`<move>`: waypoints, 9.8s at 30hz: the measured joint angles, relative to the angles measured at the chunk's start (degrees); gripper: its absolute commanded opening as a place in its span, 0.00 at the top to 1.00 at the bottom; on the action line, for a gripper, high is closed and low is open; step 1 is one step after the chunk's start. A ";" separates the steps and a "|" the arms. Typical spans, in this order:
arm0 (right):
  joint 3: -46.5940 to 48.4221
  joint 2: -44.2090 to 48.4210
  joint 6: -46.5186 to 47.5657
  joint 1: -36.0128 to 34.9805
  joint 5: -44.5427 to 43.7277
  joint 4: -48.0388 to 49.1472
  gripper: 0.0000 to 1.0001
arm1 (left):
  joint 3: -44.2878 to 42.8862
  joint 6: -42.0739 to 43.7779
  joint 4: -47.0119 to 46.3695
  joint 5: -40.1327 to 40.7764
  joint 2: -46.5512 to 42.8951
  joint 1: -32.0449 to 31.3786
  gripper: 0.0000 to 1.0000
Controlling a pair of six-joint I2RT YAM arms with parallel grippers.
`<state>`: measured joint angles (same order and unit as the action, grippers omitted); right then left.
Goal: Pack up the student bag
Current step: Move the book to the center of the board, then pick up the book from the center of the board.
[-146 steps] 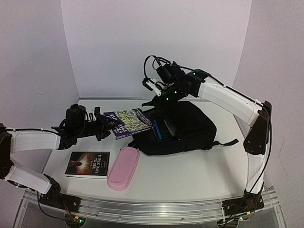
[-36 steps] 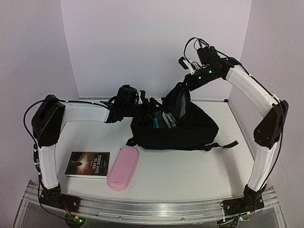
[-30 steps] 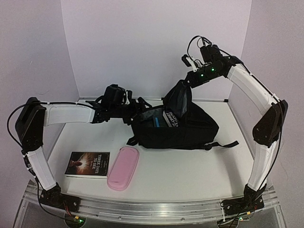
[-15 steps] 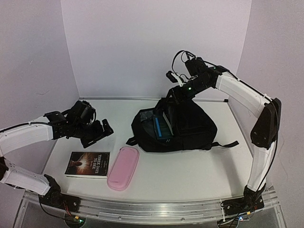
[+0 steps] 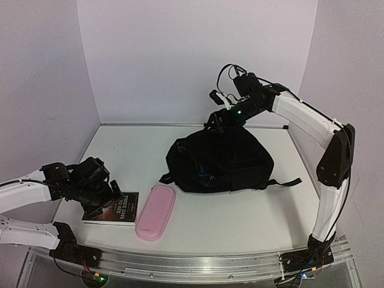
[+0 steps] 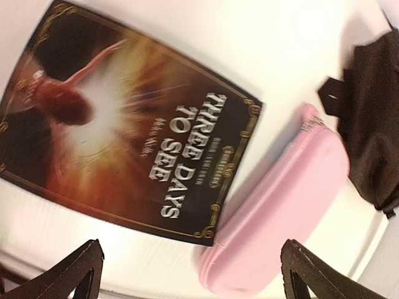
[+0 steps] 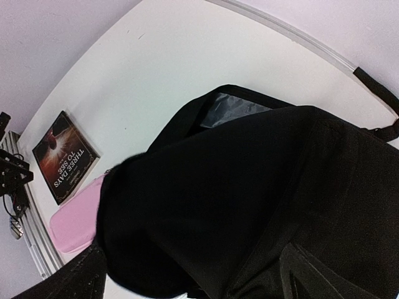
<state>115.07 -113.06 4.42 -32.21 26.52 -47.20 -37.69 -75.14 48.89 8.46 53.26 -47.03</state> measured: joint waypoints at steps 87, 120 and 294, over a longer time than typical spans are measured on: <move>21.26 -30.65 -3.59 -20.17 2.14 1.15 0.15 | 8.84 12.21 -64.62 -20.95 34.91 31.87 0.42; 25.86 -40.50 -4.50 -20.24 1.21 5.85 0.39 | 2.45 13.60 -80.80 -28.27 50.27 32.19 0.94; -4.98 4.19 -16.63 -7.19 19.39 14.17 0.02 | -14.43 32.00 -48.31 -50.59 12.50 28.55 1.00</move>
<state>110.09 -108.86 -12.21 -39.40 45.90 -33.03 -52.12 -43.15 0.58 -42.12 65.76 -18.49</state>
